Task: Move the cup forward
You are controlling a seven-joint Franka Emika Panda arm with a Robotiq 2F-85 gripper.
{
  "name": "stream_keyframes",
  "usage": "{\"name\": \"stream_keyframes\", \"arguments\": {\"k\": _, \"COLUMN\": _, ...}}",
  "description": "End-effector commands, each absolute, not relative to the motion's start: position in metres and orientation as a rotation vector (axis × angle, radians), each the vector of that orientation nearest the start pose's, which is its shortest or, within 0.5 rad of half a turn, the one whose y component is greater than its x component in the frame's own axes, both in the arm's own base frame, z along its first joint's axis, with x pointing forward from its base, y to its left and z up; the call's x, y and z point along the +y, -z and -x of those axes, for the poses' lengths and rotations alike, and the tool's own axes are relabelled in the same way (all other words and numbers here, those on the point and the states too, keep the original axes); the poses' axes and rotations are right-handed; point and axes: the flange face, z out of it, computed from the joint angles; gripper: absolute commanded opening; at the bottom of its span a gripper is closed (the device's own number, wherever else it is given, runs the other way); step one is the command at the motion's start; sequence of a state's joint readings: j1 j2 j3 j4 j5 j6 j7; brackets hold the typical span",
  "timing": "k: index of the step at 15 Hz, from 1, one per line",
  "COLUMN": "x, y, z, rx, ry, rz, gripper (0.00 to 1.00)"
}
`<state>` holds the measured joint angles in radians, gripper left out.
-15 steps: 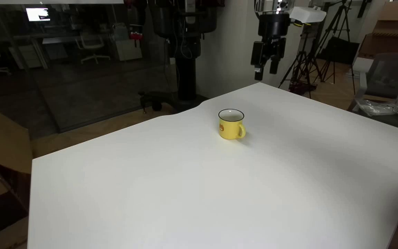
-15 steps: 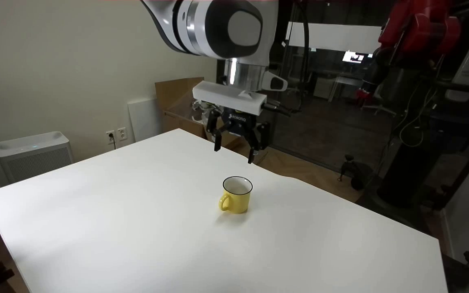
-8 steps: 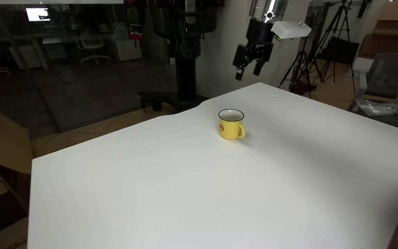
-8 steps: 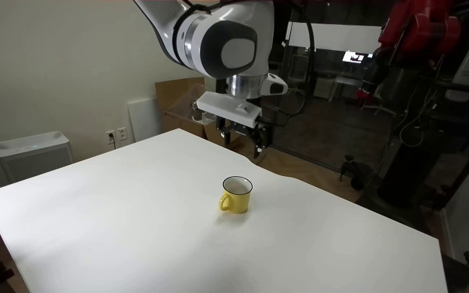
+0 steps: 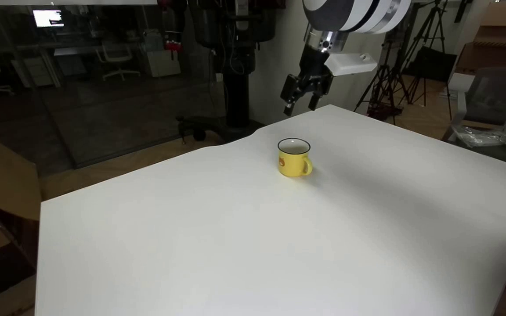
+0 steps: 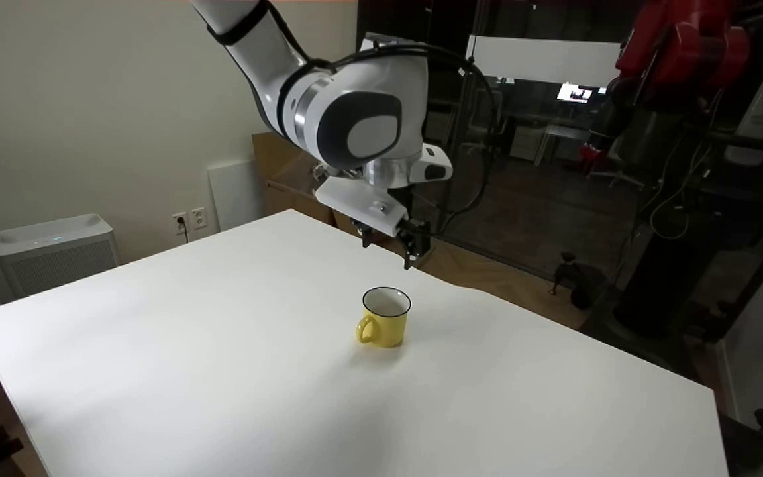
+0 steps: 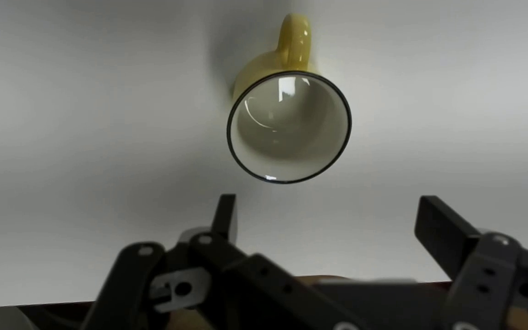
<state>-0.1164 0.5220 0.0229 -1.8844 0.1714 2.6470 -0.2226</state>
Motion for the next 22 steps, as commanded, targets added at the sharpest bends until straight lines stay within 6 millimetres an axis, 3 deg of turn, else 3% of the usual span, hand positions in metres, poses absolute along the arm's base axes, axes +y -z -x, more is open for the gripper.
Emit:
{"name": "stream_keyframes", "arguments": {"k": 1, "x": -0.057, "y": -0.238, "z": -0.661, "rx": -0.075, "ry": 0.275, "rz": 3.024, "gripper": 1.0}}
{"name": "stream_keyframes", "arguments": {"k": 6, "x": -0.049, "y": -0.208, "z": -0.665, "rx": -0.138, "ry": 0.067, "rz": 3.048, "gripper": 1.0}}
{"name": "stream_keyframes", "arguments": {"k": 7, "x": -0.046, "y": -0.212, "z": -0.654, "rx": -0.151, "ry": 0.099, "rz": 3.028, "gripper": 1.0}}
{"name": "stream_keyframes", "arguments": {"k": 22, "x": -0.059, "y": -0.172, "z": -0.685, "rx": -0.357, "ry": -0.15, "rz": 3.046, "gripper": 1.0}}
